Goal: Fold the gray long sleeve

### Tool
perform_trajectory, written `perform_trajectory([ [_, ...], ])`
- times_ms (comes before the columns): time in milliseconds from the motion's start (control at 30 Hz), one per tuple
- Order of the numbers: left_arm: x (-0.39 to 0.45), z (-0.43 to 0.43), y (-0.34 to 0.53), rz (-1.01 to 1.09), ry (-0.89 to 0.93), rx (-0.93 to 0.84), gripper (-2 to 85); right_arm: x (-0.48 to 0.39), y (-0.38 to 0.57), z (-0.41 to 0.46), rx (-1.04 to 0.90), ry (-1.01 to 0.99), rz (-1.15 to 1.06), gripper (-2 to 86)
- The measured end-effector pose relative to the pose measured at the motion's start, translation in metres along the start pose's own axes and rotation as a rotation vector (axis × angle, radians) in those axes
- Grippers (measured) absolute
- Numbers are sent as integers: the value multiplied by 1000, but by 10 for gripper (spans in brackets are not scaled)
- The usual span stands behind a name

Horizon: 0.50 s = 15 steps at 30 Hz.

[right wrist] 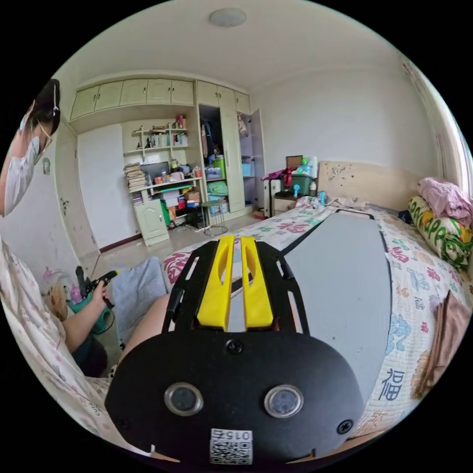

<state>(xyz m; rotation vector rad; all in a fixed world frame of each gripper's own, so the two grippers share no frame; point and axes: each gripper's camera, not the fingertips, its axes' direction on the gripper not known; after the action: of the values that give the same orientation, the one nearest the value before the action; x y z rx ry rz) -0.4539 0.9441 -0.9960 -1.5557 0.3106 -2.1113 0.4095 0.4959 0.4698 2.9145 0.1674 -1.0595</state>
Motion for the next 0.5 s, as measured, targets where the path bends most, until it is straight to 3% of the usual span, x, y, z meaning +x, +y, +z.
perform_trajectory([
  [167, 132, -44, 65, 338, 319, 22, 33, 15, -38, 78, -259, -456, 11, 82],
  [267, 173, -53, 100, 438, 338, 27, 29, 2, -57, 131, -372, -663, 50, 113],
  [500, 201, -62, 127, 598, 302, 4, 23, -33, -95, 198, -578, -764, -9, 168],
])
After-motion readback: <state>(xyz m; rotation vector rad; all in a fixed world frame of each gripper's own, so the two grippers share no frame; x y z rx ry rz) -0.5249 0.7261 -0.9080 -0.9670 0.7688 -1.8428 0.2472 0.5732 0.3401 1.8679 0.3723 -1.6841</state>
